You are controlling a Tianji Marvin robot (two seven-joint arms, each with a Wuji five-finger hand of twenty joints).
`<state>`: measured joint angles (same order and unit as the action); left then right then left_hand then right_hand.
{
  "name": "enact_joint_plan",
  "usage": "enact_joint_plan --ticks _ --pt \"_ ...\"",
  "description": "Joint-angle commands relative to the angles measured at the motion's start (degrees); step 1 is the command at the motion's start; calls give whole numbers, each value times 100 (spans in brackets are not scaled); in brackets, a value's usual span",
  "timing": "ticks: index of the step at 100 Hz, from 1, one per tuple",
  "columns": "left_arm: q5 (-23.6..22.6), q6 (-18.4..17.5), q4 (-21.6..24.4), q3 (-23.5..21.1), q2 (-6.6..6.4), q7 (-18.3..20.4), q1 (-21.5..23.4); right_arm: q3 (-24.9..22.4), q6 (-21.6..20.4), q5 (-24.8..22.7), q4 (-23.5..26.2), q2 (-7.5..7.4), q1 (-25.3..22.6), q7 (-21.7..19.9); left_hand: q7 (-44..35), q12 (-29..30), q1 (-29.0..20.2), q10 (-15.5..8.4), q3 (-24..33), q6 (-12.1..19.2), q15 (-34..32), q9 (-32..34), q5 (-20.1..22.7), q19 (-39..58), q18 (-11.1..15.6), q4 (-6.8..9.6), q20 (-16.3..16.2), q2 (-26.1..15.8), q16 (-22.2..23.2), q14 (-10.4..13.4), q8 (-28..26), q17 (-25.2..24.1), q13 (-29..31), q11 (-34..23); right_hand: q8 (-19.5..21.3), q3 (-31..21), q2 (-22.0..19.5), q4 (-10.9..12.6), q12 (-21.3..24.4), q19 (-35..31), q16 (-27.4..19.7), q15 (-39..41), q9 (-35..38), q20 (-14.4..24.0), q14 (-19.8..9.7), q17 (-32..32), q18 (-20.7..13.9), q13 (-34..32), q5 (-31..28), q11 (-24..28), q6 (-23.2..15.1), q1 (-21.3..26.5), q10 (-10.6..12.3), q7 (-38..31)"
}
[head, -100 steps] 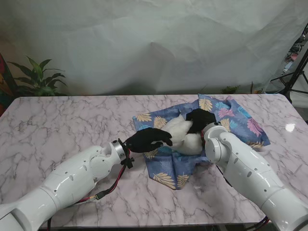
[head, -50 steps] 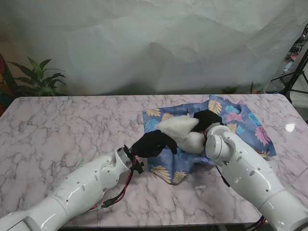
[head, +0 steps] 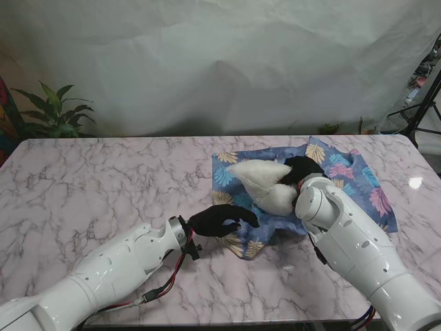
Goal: Put a pillowcase on a pillow
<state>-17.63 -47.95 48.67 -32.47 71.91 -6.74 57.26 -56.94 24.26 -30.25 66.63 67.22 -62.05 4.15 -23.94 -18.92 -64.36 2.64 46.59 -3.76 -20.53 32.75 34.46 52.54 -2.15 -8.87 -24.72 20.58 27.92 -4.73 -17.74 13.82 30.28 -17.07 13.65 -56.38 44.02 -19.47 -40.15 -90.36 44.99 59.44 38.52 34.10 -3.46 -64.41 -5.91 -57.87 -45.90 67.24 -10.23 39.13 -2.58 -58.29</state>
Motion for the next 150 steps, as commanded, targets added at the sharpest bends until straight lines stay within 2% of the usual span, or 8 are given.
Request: enact_joint_plan --ticks 1,23,37,68,87,118,141,150 --pt "-55 54 -180 115 122 116 -42 -41 68 59 124 27 -40 6 474 221 194 82 105 -206 359 -581 -411 -665 392 376 79 -308 -424 26 261 -304 -524 216 526 -818 -931 501 -101 -153 258 1362 -105 48 -427 -125 -1202 -792 -371 282 -207 880 -109 -946" --pt "2 -40 -915 559 507 18 -381 -57 -20 147 273 3 -111 -131 1398 759 602 163 54 -663 667 -2212 -1619 -2098 749 437 819 -342 -1234 178 626 -1432 -2307 678 573 -776 -949 519 -118 -169 274 1372 -105 52 -419 -128 -1165 -812 -368 272 -186 909 -120 -928" --pt "-165 -37 -1118 678 681 -262 -461 -10 -160 182 281 -15 -128 -215 1704 1030 700 253 -64 -766 1406 -2616 -2190 -3249 826 470 1387 -418 -1730 208 625 -1440 -2599 1607 590 -767 -948 524 -121 -176 279 1373 -104 52 -424 -130 -1158 -823 -373 268 -191 916 -121 -918" --pt "-270 -13 -1440 818 983 -594 -545 17 -420 251 336 -51 -202 -358 2026 1086 634 611 16 -972 1493 -2722 -2427 -3449 625 547 1235 -345 -1353 -73 555 -1436 -2672 1737 623 -768 -949 526 -130 -176 287 1372 -100 47 -423 -129 -1139 -826 -383 261 -196 916 -149 -913" --pt "-200 -217 -1803 1085 1174 -391 -717 -45 -378 269 420 -32 -226 -285 1766 411 545 301 599 -829 624 -2451 -1814 -2680 545 516 929 -50 -791 39 451 -1455 -2467 1197 635 -760 -962 525 -140 -177 290 1371 -104 43 -425 -129 -1133 -826 -371 258 -199 916 -124 -906" --pt "-565 -146 -1768 1236 1094 -557 -780 -162 -206 147 517 -42 -198 -244 1243 -135 -35 368 1031 -749 -543 -2341 -1543 -1415 464 475 354 84 249 298 517 -1335 -1998 734 652 -742 -981 526 -173 -182 299 1377 -124 37 -429 -129 -1108 -832 -347 259 -197 918 -124 -902" --pt "-416 -9 -1557 1101 882 -309 -694 -253 -14 162 564 -43 -229 -256 1226 -4 299 443 291 -727 236 -2452 -1846 -1831 352 510 673 -211 -421 -98 543 -1490 -2243 1095 652 -738 -980 529 -182 -183 301 1376 -128 31 -423 -128 -1093 -838 -340 251 -190 921 -131 -896" --pt "-110 -38 -1654 1078 922 -38 -691 -272 15 155 593 -42 -249 -246 1293 50 337 804 70 -710 275 -2264 -1914 -1866 177 536 723 -305 -642 -275 524 -1298 -1865 851 650 -735 -993 528 -186 -183 302 1376 -129 28 -427 -128 -1089 -840 -342 249 -191 918 -127 -894"
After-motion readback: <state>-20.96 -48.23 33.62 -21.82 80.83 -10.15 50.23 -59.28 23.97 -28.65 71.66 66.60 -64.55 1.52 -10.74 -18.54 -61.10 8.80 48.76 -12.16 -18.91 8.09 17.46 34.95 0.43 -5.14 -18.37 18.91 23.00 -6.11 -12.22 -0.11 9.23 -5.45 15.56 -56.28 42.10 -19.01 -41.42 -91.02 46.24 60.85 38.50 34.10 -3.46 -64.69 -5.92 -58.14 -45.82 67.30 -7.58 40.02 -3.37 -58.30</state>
